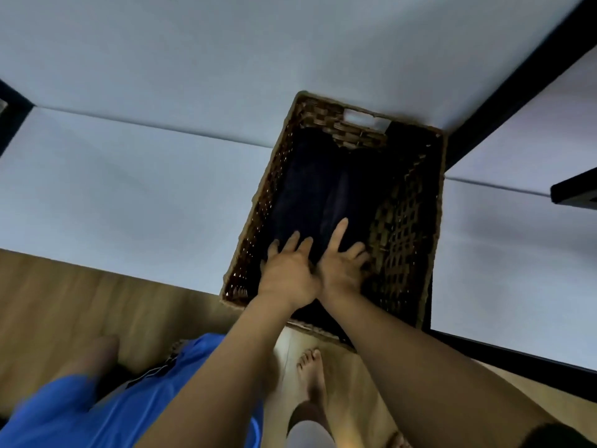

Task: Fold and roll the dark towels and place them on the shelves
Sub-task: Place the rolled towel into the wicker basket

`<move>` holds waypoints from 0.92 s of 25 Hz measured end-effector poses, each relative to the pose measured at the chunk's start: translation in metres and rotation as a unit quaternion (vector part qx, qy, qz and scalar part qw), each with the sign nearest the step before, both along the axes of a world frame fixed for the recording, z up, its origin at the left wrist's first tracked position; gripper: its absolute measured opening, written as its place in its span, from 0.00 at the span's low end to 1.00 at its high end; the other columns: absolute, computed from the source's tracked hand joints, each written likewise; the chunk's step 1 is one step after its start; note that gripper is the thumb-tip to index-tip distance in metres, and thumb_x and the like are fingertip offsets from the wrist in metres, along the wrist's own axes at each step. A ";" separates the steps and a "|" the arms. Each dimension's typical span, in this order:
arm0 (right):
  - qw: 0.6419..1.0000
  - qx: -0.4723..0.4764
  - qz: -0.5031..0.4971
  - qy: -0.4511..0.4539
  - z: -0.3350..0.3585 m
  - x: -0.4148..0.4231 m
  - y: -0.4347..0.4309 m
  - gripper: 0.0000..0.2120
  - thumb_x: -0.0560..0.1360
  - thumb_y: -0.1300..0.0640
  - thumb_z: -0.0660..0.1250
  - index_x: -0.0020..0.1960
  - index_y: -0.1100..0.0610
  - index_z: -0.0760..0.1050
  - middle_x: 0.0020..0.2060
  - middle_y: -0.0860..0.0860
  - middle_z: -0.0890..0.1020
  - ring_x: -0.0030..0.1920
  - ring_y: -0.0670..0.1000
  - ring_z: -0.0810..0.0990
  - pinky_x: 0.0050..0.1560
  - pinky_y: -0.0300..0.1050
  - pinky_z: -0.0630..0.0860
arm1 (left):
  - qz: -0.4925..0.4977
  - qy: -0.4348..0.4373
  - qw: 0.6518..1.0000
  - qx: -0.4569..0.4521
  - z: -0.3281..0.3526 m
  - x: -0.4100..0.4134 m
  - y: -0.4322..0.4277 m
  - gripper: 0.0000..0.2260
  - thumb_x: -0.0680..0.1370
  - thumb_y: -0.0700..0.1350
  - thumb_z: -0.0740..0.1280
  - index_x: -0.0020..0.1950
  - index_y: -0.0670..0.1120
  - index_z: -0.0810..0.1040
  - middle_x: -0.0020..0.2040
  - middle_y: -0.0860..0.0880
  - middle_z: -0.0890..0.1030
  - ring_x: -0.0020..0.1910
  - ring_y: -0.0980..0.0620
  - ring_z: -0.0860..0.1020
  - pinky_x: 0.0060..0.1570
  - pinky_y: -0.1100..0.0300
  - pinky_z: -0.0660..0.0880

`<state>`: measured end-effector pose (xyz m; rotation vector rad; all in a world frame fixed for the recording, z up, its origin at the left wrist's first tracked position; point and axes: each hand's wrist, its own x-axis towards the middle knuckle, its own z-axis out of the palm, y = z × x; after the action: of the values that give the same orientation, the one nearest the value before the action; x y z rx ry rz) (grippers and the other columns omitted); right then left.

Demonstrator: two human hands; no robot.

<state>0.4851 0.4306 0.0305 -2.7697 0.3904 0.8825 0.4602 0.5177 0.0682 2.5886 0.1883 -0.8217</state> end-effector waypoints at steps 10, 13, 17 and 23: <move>0.973 0.072 0.217 0.000 0.075 -0.014 -0.064 0.41 0.79 0.46 0.60 0.79 0.48 0.33 0.77 0.61 0.53 0.71 0.61 0.63 0.66 0.55 0.71 | 0.129 -0.016 0.988 -0.084 0.037 -0.016 -0.026 0.28 0.81 0.54 0.60 0.79 0.51 0.57 0.80 0.45 0.52 0.79 0.43 0.48 0.75 0.37 0.48; 0.952 0.130 0.262 -0.086 0.110 -0.045 -0.084 0.37 0.79 0.53 0.61 0.80 0.53 0.43 0.78 0.58 0.54 0.76 0.58 0.56 0.71 0.53 0.65 | 0.160 -0.113 0.975 -0.106 0.056 -0.049 -0.053 0.26 0.80 0.55 0.58 0.77 0.49 0.62 0.78 0.44 0.61 0.78 0.46 0.55 0.75 0.40 0.54; 0.933 0.212 0.261 -0.127 0.153 -0.108 -0.126 0.37 0.77 0.56 0.63 0.80 0.54 0.48 0.78 0.54 0.55 0.76 0.56 0.56 0.72 0.52 0.64 | 0.213 -0.278 0.927 -0.135 0.101 -0.107 -0.101 0.20 0.81 0.47 0.62 0.73 0.45 0.70 0.71 0.47 0.72 0.72 0.50 0.67 0.72 0.57 0.62; 0.899 0.273 0.215 -0.267 0.238 -0.201 -0.259 0.20 0.77 0.53 0.62 0.68 0.44 0.67 0.60 0.47 0.78 0.57 0.51 0.78 0.54 0.52 0.78 | 0.238 -0.425 0.842 -0.230 0.163 -0.200 -0.236 0.07 0.81 0.43 0.63 0.58 0.49 0.77 0.52 0.54 0.78 0.51 0.63 0.75 0.47 0.69 0.70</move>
<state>0.2845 0.1715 0.2680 -2.4267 -0.5058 0.2005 0.2606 0.2814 0.2315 2.0537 0.2957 0.4391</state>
